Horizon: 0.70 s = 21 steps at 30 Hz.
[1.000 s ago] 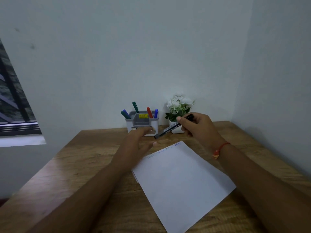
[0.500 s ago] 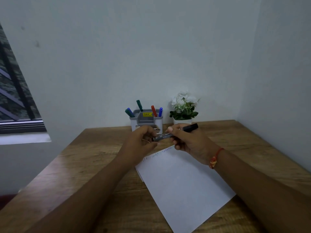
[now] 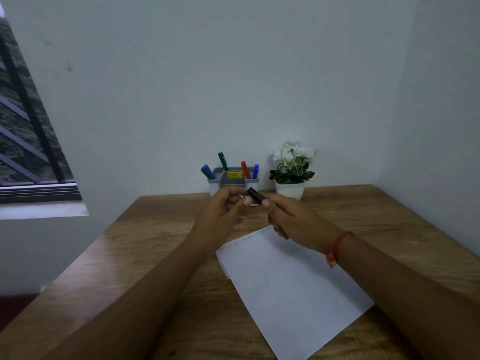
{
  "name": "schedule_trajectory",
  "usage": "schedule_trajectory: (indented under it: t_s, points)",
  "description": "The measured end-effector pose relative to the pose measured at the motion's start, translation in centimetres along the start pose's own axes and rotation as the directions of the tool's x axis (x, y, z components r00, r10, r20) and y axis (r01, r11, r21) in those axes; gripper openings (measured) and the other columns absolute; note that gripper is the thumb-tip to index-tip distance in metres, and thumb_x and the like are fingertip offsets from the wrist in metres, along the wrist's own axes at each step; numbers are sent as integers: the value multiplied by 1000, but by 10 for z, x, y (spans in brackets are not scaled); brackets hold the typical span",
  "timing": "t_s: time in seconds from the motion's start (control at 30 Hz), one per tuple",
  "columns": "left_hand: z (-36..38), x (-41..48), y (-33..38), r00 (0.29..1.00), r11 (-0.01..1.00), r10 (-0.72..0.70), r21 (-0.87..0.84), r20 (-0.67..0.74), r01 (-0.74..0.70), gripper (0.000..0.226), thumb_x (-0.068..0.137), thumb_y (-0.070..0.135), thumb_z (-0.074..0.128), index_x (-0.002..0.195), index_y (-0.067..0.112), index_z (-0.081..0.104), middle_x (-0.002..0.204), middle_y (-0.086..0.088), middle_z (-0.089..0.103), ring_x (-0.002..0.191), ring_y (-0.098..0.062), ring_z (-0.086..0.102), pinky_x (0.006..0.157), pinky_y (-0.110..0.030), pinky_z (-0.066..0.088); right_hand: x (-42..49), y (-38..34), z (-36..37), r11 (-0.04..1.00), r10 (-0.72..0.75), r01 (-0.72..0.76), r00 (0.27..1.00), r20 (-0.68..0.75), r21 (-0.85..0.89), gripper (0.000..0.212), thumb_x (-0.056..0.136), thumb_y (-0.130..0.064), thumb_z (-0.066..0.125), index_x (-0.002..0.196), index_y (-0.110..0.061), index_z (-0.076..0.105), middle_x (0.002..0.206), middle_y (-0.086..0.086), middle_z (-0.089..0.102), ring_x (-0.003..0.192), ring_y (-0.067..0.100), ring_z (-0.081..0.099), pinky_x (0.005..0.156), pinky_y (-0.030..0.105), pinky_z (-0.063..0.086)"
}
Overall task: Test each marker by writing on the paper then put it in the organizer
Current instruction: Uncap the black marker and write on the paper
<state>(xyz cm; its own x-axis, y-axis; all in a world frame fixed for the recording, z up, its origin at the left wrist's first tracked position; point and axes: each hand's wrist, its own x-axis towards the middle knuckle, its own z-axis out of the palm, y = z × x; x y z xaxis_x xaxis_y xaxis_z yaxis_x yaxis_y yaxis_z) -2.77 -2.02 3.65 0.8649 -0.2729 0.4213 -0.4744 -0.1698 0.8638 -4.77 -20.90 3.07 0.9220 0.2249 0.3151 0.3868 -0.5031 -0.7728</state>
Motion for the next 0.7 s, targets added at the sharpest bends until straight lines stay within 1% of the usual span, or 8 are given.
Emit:
schedule_trajectory:
  t_s: [0.07, 0.1, 0.2, 0.27, 0.37, 0.43, 0.6, 0.7]
  points:
    - [-1, 0, -1, 1000, 1000, 8, -11, 0, -8, 25, 91, 24, 60, 113, 16, 65, 100, 2, 70, 89, -6, 67, 70, -19, 55, -1, -3, 2, 985, -38, 49, 997, 72, -166, 19, 107, -33, 41, 122, -39, 51, 78, -9, 64, 63, 1, 63, 56, 12, 45]
    - [-2, 0, -2, 1000, 1000, 13, 7, 0, -13, 23, 91, 22, 61, 112, 15, 67, 100, 1, 71, 89, -6, 68, 71, -18, 55, -2, -4, 3, 974, -50, 69, 994, 96, -217, 18, 107, -32, 42, 120, -40, 50, 85, -10, 66, 70, 2, 66, 59, 12, 47]
    - [-1, 0, -3, 1000, 1000, 3, 0, 7, -3, 20, 87, 15, 65, 106, 9, 71, 99, -5, 72, 88, -11, 69, 74, -18, 55, -3, -3, 8, 937, -93, 111, 993, 68, -330, 23, 106, -32, 44, 126, -30, 57, 95, -10, 66, 83, 9, 66, 73, 29, 54]
    - [-1, 0, -2, 1000, 998, -14, -62, 24, 15, 20, 86, 11, 67, 104, 6, 72, 98, -8, 73, 88, -16, 70, 76, -22, 57, -3, -4, 8, 928, -133, 132, 991, 23, -349, 30, 106, -36, 44, 129, -29, 60, 90, -9, 67, 81, 9, 63, 72, 32, 53]
    - [-1, 1, -2, 999, 996, -37, -80, 29, 39, 18, 86, 12, 66, 102, 6, 72, 93, -9, 73, 84, -15, 70, 73, -19, 55, -1, -3, 8, 908, -160, 143, 987, -11, -395, 31, 106, -40, 43, 128, -32, 63, 76, -14, 61, 70, 4, 58, 59, 24, 42]
    - [-1, 1, -3, 998, 993, -61, -101, 27, 64, 17, 87, 11, 66, 101, 5, 72, 92, -10, 73, 80, -12, 69, 70, -16, 54, 1, -3, 8, 902, -157, 143, 988, -3, -408, 31, 106, -41, 43, 127, -33, 65, 73, -16, 58, 68, 3, 56, 57, 21, 36]
    - [-3, 1, -4, 996, 986, -79, -141, 47, 85, 18, 85, 10, 68, 101, 4, 72, 93, -10, 74, 87, -17, 71, 75, -20, 55, 0, -1, 5, 874, -145, 133, 989, 9, -468, 36, 104, -45, 42, 138, -42, 56, 83, -15, 63, 72, 3, 57, 61, 25, 43]
    - [-3, 2, -5, 995, 984, -88, -152, 49, 94, 18, 84, 9, 68, 101, 7, 73, 94, -8, 74, 88, -16, 71, 76, -20, 56, -1, -3, 8, 876, -117, 121, 992, 38, -468, 40, 105, -46, 39, 143, -40, 49, 102, -6, 70, 87, 10, 63, 76, 35, 54]
